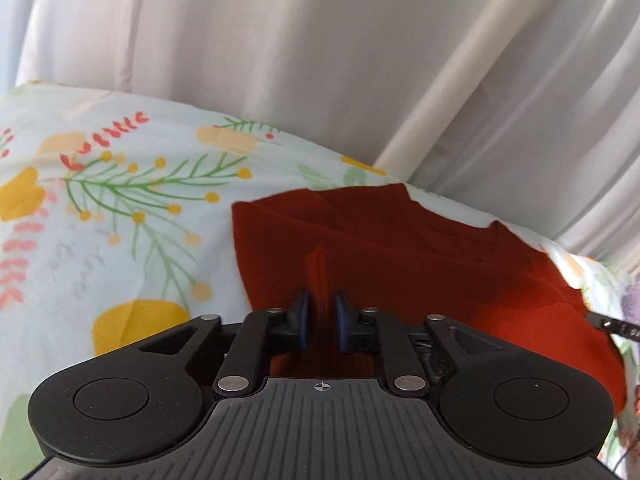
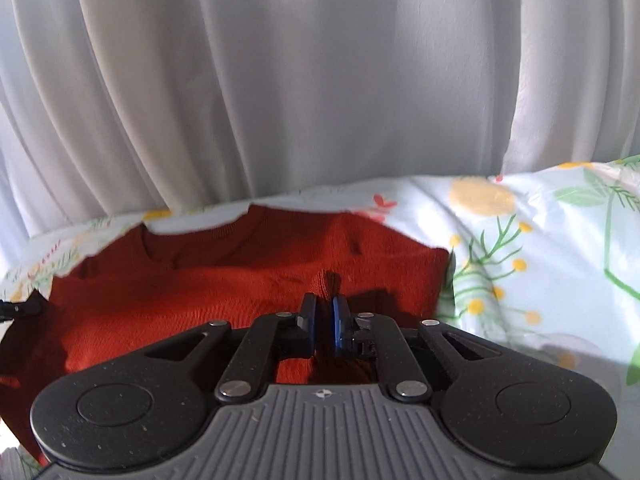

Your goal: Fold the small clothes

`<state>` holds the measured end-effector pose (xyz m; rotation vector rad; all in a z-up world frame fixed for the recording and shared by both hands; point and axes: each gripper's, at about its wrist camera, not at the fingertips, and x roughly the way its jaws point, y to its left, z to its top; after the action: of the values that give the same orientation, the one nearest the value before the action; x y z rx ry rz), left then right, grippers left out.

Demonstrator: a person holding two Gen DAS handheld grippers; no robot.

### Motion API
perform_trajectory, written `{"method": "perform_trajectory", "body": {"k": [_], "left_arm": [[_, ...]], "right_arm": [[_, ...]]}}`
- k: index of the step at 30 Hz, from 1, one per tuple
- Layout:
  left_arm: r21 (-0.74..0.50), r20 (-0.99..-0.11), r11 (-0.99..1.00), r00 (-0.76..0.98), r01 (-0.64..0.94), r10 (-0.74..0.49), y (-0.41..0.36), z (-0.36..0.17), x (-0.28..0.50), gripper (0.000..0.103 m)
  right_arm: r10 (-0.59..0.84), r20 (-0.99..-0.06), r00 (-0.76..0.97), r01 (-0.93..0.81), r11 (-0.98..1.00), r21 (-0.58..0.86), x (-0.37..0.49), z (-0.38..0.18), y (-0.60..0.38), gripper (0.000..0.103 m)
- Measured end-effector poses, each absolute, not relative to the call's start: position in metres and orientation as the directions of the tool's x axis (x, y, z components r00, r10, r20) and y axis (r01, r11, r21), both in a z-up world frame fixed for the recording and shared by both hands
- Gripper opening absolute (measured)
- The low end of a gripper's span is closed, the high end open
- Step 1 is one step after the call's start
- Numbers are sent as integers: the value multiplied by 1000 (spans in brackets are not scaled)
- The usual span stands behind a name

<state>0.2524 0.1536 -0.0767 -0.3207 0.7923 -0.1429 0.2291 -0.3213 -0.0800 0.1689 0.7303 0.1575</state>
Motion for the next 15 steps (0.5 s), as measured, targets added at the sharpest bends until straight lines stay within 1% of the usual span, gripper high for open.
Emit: {"method": "perform_trajectory", "body": {"k": [1, 2, 3, 4, 5, 8, 9, 10, 12, 13, 14, 15], "left_arm": [[-344, -675, 939, 691, 14, -258, 154, -78, 251, 26], [-346, -678, 938, 685, 24, -268, 154, -78, 251, 29], [-345, -677, 938, 682, 37, -276, 153, -78, 250, 32], [-341, -678, 939, 679, 49, -282, 152, -79, 250, 34], [-336, -683, 940, 673, 54, -283, 150, -80, 250, 34], [-317, -700, 947, 663, 45, -266, 148, -85, 252, 29], [-310, -704, 950, 662, 39, -256, 148, -87, 253, 18], [-306, -709, 951, 659, 33, -251, 148, -88, 254, 11], [-300, -713, 954, 660, 14, -234, 150, -88, 254, 9], [-304, -708, 953, 665, 15, -236, 152, -84, 254, 8], [-306, -695, 952, 679, 16, -235, 155, -78, 254, 8], [-308, -672, 951, 704, 15, -229, 159, -67, 253, 8]], "right_arm": [[209, -656, 725, -97, 974, 203, 228, -81, -322, 11], [222, -664, 714, -118, 973, 198, 227, -82, -322, 15], [220, -670, 709, -131, 975, 181, 225, -83, -321, 17], [213, -675, 706, -143, 977, 159, 225, -84, -319, 18], [213, -678, 704, -156, 977, 145, 225, -85, -317, 18], [215, -688, 693, -173, 976, 130, 225, -88, -313, 18], [209, -689, 694, -173, 977, 122, 225, -89, -312, 18], [199, -694, 692, -174, 979, 108, 226, -90, -310, 18], [180, -694, 697, -177, 981, 76, 226, -90, -305, 13], [170, -693, 701, -180, 982, 59, 225, -90, -302, 8], [158, -688, 708, -181, 983, 39, 224, -88, -299, 5], [146, -680, 719, -183, 983, 18, 222, -86, -296, 5]]}}
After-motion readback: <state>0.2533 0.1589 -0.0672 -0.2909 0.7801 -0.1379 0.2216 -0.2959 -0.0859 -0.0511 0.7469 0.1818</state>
